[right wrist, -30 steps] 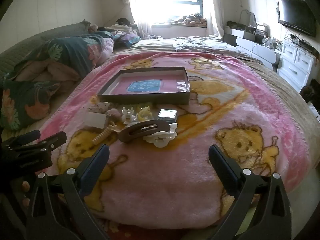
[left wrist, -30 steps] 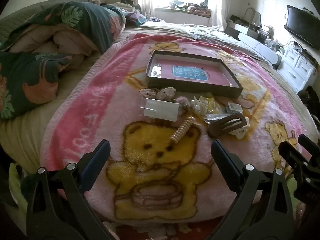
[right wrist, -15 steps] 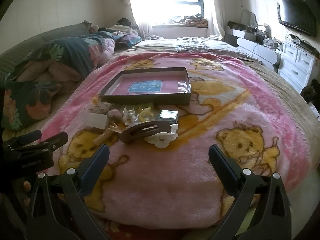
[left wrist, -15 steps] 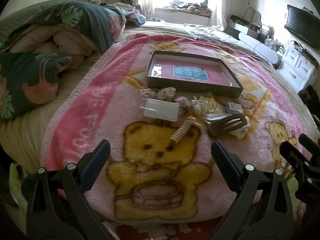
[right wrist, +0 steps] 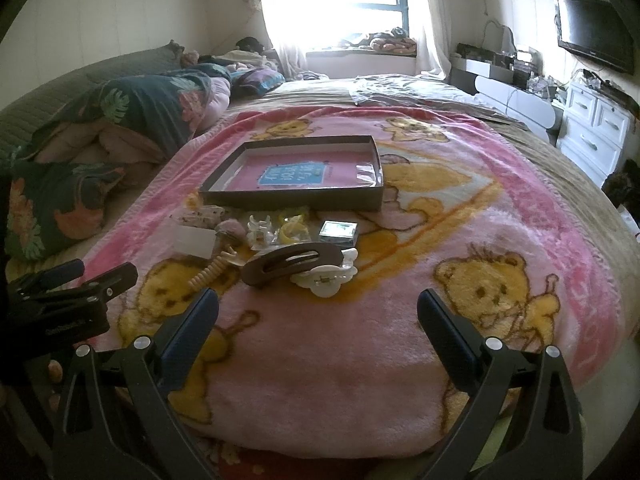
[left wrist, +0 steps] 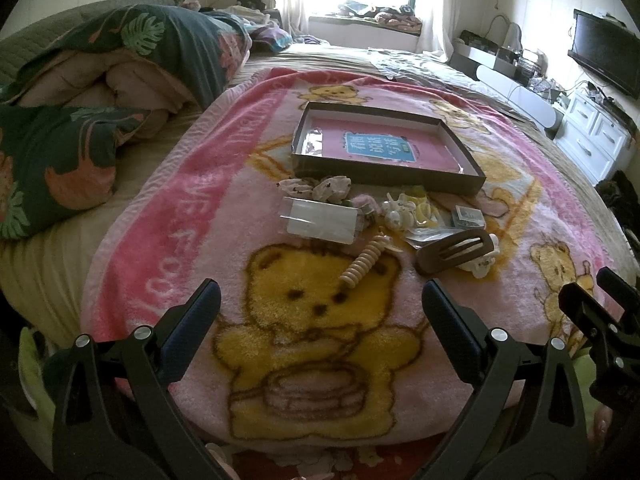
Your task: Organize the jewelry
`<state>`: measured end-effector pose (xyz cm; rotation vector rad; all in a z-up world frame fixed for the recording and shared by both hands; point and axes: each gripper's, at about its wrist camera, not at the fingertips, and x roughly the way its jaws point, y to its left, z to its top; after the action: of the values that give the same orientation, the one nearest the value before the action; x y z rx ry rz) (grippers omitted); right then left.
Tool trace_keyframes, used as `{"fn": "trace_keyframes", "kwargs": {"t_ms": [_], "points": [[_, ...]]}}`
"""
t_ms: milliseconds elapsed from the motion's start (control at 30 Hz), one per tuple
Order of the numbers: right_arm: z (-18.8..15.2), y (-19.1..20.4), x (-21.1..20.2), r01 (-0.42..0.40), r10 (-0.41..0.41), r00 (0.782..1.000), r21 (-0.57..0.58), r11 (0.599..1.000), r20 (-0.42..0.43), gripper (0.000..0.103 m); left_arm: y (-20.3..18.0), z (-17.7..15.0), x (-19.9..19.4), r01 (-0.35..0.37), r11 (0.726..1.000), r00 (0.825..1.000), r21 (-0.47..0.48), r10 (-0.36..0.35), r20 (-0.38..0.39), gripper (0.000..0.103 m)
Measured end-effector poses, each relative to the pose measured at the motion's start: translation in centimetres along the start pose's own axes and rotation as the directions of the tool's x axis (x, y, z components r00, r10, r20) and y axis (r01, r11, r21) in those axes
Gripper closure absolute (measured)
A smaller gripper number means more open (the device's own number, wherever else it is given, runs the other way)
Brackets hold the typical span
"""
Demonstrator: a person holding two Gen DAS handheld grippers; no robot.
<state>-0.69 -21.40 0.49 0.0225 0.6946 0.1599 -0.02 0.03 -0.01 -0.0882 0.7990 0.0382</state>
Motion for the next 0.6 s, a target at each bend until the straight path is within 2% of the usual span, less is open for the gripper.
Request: {"fn": "trace_keyframes", "kwargs": {"t_ms": [600], "points": [[0.03,-0.07,-0.03,-0.002,0.002,1.0,0.004,1.0,0.0,0.004,-0.02,-0.01,0.0,-0.001,1.0,1.0,0.001,0.001,0.002,0.009]]}}
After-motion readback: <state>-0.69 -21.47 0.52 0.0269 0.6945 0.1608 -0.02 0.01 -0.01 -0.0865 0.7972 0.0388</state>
